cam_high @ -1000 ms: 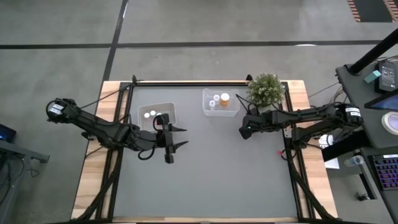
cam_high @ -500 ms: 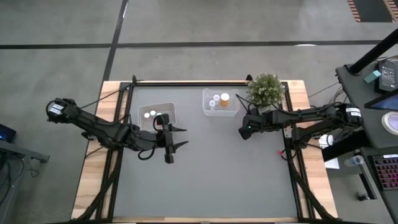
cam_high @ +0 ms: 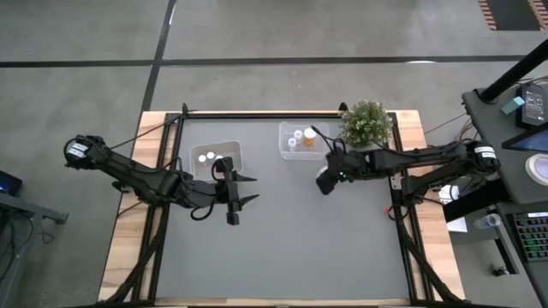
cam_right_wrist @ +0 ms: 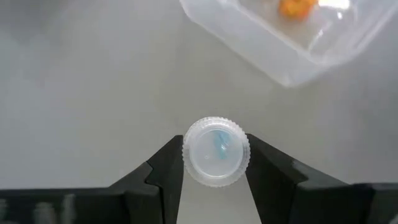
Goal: Pick and place medicine bottles into bin by pill shape (circle, oval)
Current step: Put the big transparent pill bottle into the transparent bin
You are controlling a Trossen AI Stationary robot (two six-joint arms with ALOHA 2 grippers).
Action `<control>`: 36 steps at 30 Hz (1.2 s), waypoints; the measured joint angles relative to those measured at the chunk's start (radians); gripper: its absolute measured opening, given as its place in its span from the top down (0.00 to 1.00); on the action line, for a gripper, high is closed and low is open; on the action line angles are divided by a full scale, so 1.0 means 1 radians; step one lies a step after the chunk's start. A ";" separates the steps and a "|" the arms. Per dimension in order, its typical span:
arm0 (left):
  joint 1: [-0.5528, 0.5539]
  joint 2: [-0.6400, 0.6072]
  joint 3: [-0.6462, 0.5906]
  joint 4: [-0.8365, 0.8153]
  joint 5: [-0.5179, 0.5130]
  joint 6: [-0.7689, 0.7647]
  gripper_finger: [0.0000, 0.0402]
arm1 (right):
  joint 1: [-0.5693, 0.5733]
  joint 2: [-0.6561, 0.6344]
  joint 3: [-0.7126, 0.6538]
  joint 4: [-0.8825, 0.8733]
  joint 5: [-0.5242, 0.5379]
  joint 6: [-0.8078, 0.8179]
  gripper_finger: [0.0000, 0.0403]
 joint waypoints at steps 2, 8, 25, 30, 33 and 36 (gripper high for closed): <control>0.000 0.000 0.000 0.000 0.000 0.003 0.52 | -0.001 0.009 0.037 0.000 0.003 -0.026 0.64; 0.000 0.000 0.000 0.001 0.000 0.003 0.52 | -0.006 0.095 0.189 -0.017 0.054 -0.174 0.64; 0.000 0.000 -0.001 -0.001 0.000 0.000 0.52 | -0.176 0.389 0.507 -0.088 0.053 -0.488 0.64; 0.000 0.000 -0.002 -0.001 0.000 0.000 0.52 | -0.237 0.408 0.493 -0.093 0.050 -0.506 0.64; 0.000 0.000 -0.002 -0.001 0.000 0.000 0.52 | -0.268 0.409 0.492 -0.091 0.045 -0.512 0.64; 0.000 0.000 -0.002 -0.001 0.000 0.000 0.52 | -0.289 0.408 0.492 -0.090 0.044 -0.517 0.64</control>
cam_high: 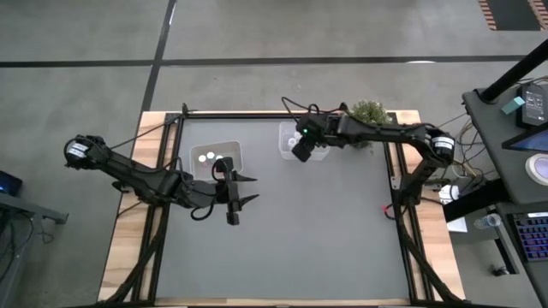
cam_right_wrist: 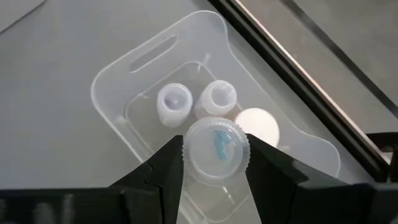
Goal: Pick and place medicine bottles into bin by pill shape (circle, oval)
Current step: Put the big transparent pill bottle into the transparent bin
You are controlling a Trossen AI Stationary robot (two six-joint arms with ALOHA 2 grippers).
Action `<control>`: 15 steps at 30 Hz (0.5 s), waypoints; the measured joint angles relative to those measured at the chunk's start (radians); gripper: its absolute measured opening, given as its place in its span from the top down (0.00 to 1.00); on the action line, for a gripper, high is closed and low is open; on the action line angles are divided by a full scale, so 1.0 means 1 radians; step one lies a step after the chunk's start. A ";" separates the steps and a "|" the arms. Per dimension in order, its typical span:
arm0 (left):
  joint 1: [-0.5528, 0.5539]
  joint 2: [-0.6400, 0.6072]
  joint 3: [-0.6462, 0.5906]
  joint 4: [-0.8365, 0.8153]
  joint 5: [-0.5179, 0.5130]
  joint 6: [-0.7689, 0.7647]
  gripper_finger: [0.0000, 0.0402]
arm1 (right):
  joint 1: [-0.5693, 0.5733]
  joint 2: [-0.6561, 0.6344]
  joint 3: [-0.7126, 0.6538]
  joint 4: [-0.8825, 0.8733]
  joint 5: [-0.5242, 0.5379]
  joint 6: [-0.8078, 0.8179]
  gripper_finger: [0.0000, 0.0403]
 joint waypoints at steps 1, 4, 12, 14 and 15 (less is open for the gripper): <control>0.000 0.000 0.000 0.000 0.000 0.000 0.52 | -0.005 0.000 0.000 0.000 -0.001 -0.001 0.64; 0.000 0.000 0.000 0.000 0.000 0.000 0.52 | -0.014 0.003 -0.001 0.002 -0.009 -0.003 0.64; 0.000 0.000 -0.001 0.000 0.000 0.000 0.52 | -0.020 0.048 -0.003 0.015 -0.041 -0.005 0.64; 0.000 0.000 -0.001 0.000 0.000 0.000 0.52 | -0.023 0.066 -0.004 0.025 -0.063 -0.007 0.64; 0.000 0.000 -0.001 0.000 0.000 0.000 0.52 | -0.027 0.074 -0.004 0.029 -0.073 -0.007 0.64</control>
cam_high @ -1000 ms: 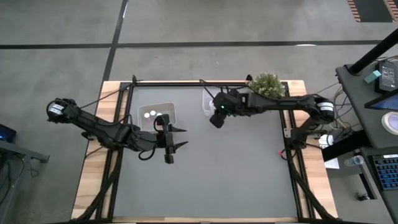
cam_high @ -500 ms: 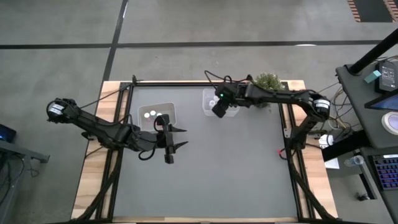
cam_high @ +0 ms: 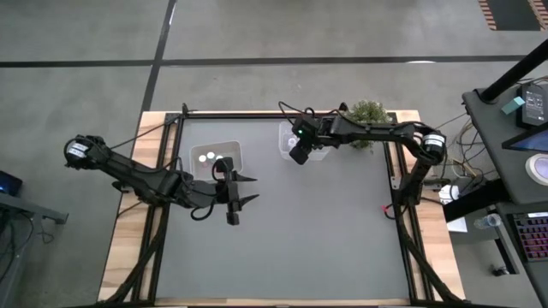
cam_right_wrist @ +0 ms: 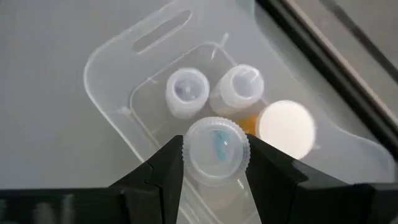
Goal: Pick and place medicine bottles into bin by pill shape (circle, oval)
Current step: Put the big transparent pill bottle into the transparent bin
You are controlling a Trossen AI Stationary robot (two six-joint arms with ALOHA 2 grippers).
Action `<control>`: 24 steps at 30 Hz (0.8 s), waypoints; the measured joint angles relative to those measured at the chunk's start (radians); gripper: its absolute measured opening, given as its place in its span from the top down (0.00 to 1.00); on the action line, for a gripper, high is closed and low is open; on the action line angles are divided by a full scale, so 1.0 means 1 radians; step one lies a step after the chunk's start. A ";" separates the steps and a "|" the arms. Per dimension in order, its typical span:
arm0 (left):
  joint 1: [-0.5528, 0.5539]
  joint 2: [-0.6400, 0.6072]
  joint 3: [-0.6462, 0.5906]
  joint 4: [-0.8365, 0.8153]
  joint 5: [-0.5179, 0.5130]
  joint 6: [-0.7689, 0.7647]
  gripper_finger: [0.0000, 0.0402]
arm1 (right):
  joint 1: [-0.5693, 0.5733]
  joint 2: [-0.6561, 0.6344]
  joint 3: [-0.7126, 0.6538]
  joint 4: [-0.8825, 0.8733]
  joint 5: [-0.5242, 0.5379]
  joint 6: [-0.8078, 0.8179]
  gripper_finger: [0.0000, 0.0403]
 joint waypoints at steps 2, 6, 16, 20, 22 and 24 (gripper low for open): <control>0.000 0.000 0.000 0.000 0.000 0.000 0.52 | -0.006 0.013 -0.001 0.000 -0.008 0.000 0.64; 0.000 0.000 0.000 0.000 0.000 0.000 0.52 | -0.029 0.028 -0.001 0.000 -0.047 -0.006 0.64; 0.000 0.000 0.000 -0.001 0.000 0.000 0.52 | -0.060 0.029 -0.001 0.007 -0.085 -0.023 0.64; 0.000 0.000 0.000 -0.001 0.000 -0.001 0.52 | -0.059 0.029 -0.013 0.027 -0.088 -0.026 0.64; 0.000 0.000 0.000 -0.001 0.000 -0.001 0.52 | -0.060 0.029 -0.023 0.048 -0.096 -0.026 0.64; 0.000 0.000 0.000 -0.001 0.000 -0.001 0.52 | -0.065 0.029 -0.035 0.072 -0.135 -0.026 0.64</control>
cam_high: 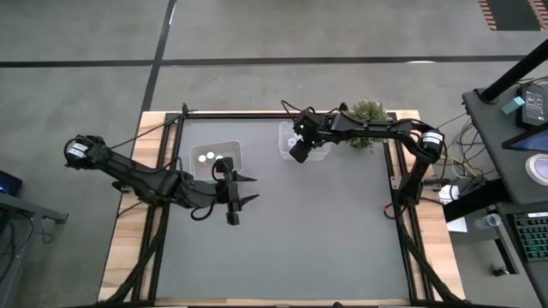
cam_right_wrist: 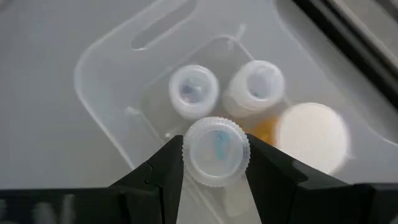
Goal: Pick and place medicine bottles into bin by pill shape (circle, oval)
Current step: Put the big transparent pill bottle into the transparent bin
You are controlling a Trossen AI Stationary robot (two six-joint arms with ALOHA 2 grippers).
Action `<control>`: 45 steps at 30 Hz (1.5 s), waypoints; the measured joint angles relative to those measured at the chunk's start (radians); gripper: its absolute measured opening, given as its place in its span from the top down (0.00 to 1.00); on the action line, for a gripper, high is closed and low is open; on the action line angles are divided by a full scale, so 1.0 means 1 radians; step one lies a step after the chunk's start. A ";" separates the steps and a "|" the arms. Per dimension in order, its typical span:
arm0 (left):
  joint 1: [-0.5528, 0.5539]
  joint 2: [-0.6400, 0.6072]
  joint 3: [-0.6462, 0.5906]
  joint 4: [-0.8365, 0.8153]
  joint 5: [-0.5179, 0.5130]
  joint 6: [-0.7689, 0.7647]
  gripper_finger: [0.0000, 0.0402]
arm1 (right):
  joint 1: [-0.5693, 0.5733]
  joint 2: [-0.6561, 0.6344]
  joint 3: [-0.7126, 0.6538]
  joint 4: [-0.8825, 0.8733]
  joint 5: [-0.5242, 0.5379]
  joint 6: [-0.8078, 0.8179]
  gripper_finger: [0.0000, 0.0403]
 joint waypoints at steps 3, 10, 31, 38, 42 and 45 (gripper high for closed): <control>0.000 0.000 0.000 0.000 0.000 0.000 0.52 | -0.007 0.000 -0.024 0.040 -0.026 0.005 0.64; 0.000 0.000 0.000 0.000 0.000 0.000 0.52 | -0.027 0.000 -0.041 0.061 -0.020 0.020 0.64; 0.000 0.000 0.000 0.000 0.000 0.000 0.52 | -0.051 0.000 -0.102 0.061 -0.017 0.015 0.62; 0.000 0.000 0.000 0.000 0.000 0.000 0.52 | -0.051 0.000 -0.103 0.064 -0.017 0.022 0.62; 0.000 0.000 0.000 0.000 0.000 0.000 0.52 | -0.050 0.000 -0.100 0.064 -0.018 0.022 0.62; 0.000 0.000 0.000 0.000 0.000 0.000 0.52 | -0.050 0.000 -0.100 0.065 -0.018 0.022 0.62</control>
